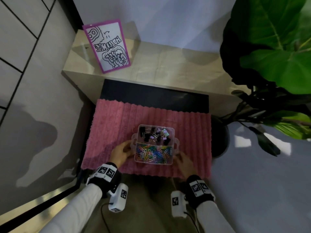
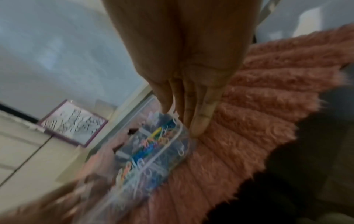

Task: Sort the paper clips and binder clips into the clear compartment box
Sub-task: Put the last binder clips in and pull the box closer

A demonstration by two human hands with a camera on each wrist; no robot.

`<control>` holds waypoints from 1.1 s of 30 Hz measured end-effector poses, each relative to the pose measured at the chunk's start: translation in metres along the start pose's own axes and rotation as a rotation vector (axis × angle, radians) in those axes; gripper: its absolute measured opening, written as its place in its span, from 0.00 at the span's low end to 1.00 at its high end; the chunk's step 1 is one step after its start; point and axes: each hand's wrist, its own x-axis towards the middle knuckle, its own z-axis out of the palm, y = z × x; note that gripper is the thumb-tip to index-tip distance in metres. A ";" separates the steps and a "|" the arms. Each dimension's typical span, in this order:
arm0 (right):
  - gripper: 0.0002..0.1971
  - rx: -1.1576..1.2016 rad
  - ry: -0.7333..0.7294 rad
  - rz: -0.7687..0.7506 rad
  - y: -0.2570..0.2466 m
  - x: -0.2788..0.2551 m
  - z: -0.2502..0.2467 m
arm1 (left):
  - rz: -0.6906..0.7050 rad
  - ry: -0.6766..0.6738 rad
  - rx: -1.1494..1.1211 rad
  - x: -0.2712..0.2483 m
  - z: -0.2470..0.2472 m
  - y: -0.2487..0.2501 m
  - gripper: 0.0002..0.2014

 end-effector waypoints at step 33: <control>0.20 -0.586 -0.037 -0.656 0.016 -0.015 0.016 | 0.652 -0.003 0.711 -0.030 0.005 -0.026 0.24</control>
